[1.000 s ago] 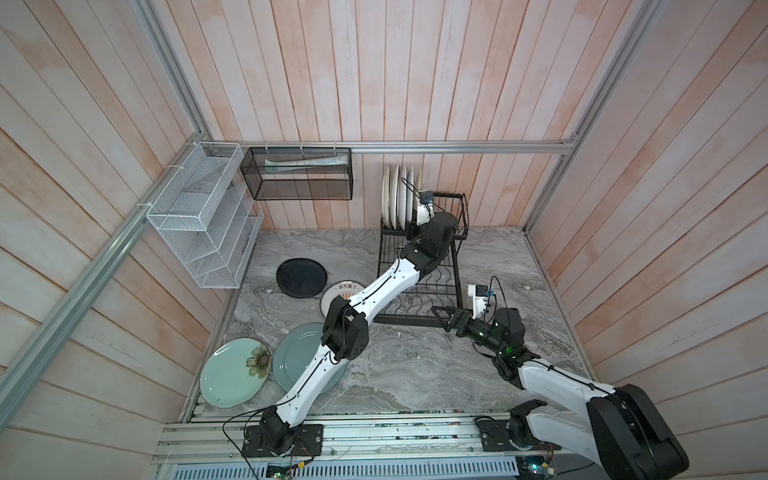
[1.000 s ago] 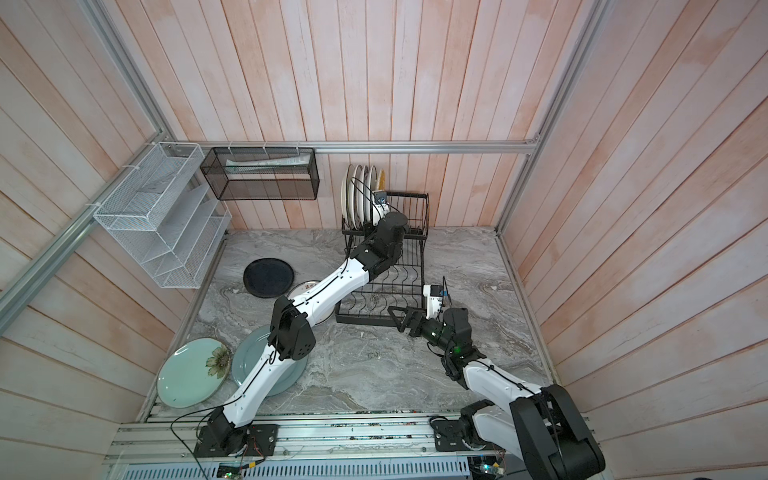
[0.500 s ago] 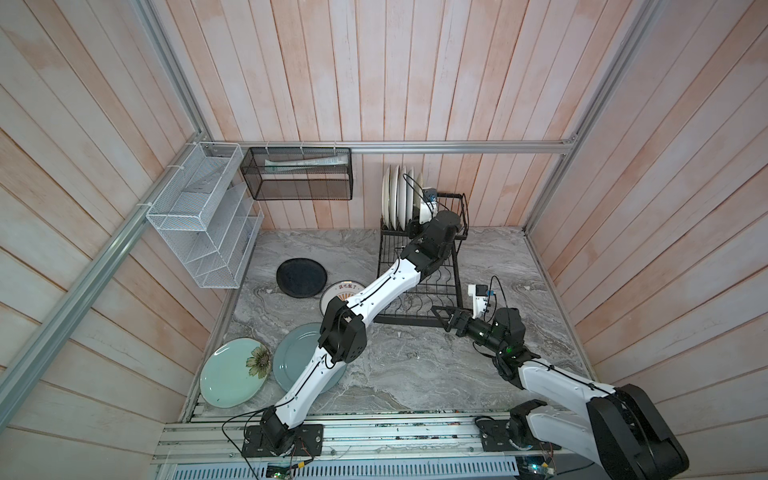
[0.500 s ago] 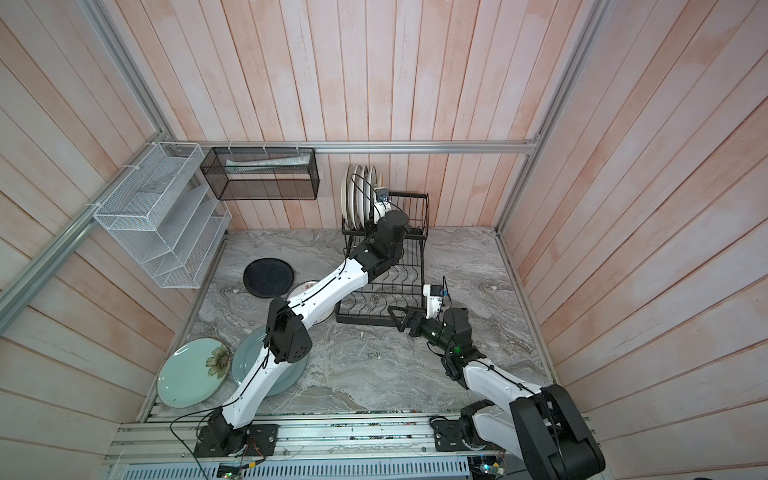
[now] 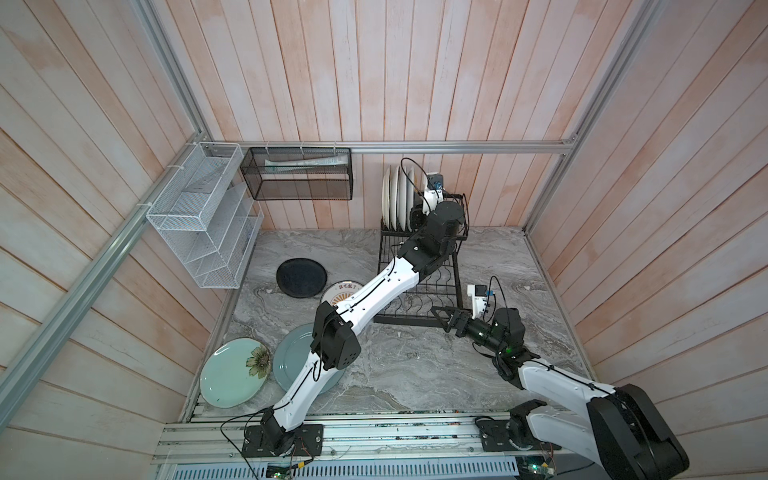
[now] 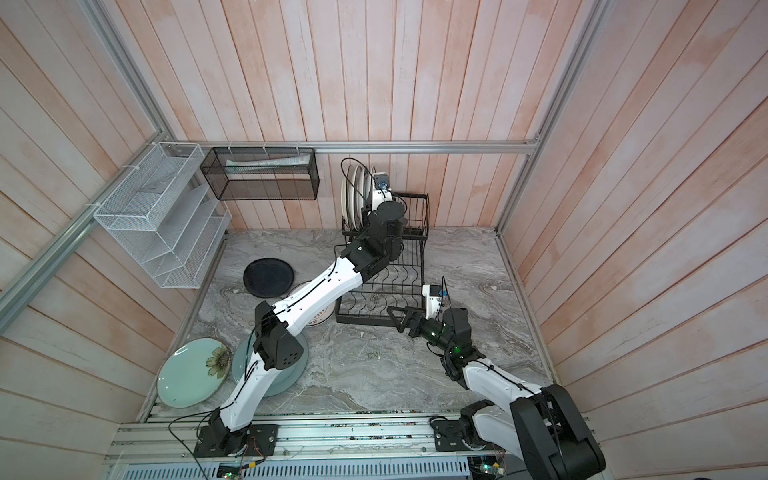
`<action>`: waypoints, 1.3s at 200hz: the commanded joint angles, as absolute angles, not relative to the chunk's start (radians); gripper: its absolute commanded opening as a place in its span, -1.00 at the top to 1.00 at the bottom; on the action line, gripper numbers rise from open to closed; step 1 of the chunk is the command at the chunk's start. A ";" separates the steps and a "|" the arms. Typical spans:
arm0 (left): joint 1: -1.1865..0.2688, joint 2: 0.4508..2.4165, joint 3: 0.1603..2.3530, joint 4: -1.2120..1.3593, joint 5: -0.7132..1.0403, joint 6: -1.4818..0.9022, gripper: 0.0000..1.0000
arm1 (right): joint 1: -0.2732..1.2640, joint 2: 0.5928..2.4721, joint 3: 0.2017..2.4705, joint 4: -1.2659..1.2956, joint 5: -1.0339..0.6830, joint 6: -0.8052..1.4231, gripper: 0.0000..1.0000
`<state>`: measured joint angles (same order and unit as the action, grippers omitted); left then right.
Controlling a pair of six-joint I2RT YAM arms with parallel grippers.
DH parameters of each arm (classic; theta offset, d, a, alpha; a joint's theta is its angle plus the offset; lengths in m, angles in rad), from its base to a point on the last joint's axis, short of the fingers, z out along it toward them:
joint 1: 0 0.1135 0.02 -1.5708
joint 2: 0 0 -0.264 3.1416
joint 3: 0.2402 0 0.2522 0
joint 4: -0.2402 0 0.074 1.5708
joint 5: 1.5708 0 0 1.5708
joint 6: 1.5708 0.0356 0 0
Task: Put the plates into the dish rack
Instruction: 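Open the left gripper and withdraw it from the rack, then grip the rim of the sunburst-printed white plate with the left gripper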
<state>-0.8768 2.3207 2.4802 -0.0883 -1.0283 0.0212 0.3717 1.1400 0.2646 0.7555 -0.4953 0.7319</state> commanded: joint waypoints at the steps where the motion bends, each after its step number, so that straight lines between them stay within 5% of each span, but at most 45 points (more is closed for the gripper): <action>1: -0.906 2.213 2.435 -0.091 -1.010 0.050 0.16 | 0.377 1.124 0.294 0.769 -0.503 0.722 -0.95; 47: -0.981 1.904 2.125 -0.175 -0.926 -0.019 -0.19 | 0.379 1.104 0.294 0.759 -0.500 0.715 -0.95; 109: -0.993 1.194 1.325 -0.362 -0.742 -0.424 -0.81 | 0.385 1.071 0.296 0.726 -0.474 0.693 -0.96; 152: -0.741 0.786 0.872 -0.467 -0.473 -0.732 -1.00 | 0.395 1.060 0.299 0.726 -0.477 0.692 -0.95; 196: -0.348 0.854 0.726 -0.359 -0.034 -0.742 -1.00 | 0.417 1.101 0.309 0.733 -0.472 0.681 -0.95; 260: -0.183 1.221 0.752 -0.277 0.168 -0.514 -0.84 | 0.421 1.095 0.312 0.731 -0.480 0.678 -0.96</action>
